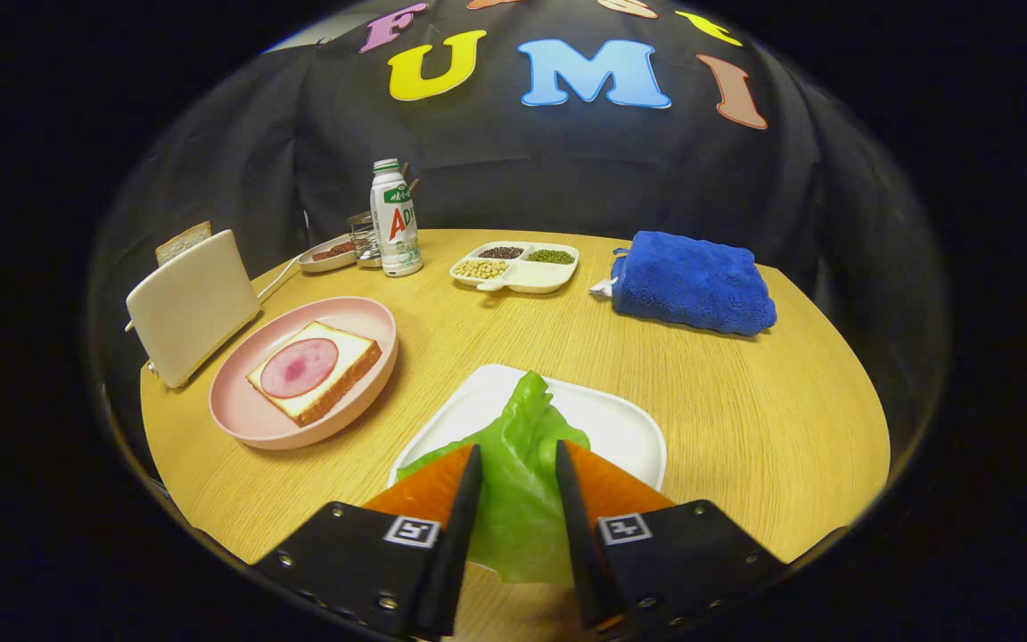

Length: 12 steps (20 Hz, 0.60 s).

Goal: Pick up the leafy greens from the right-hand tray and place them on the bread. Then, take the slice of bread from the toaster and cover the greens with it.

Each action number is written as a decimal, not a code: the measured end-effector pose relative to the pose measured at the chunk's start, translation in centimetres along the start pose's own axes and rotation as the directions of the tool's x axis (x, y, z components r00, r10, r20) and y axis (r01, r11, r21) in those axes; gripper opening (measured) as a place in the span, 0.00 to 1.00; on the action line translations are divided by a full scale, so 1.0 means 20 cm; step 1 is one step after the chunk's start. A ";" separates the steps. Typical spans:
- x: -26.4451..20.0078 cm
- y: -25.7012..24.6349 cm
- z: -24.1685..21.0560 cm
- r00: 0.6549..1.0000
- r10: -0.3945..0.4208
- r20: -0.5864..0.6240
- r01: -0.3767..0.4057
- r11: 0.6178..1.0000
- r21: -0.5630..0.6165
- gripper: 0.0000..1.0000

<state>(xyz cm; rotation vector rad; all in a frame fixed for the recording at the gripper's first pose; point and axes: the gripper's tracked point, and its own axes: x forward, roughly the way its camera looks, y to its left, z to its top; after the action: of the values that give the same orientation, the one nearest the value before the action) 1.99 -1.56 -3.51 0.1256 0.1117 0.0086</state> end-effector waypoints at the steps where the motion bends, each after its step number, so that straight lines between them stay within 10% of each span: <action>1: 0.00 -0.01 0.00 1.000 0.001 -0.005 -0.001 1.000 0.007 0.24; 4: -0.01 -0.01 -0.01 1.000 -0.026 -0.015 0.027 0.999 0.043 0.24; 6: -0.02 0.00 0.01 1.000 -0.030 0.003 0.030 0.997 0.075 0.01; 12: -0.12 0.01 0.18 0.994 -0.047 0.101 0.040 0.997 0.072 0.01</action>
<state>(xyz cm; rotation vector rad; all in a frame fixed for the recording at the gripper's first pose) 0.08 -1.91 0.37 0.1932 0.0118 -0.0455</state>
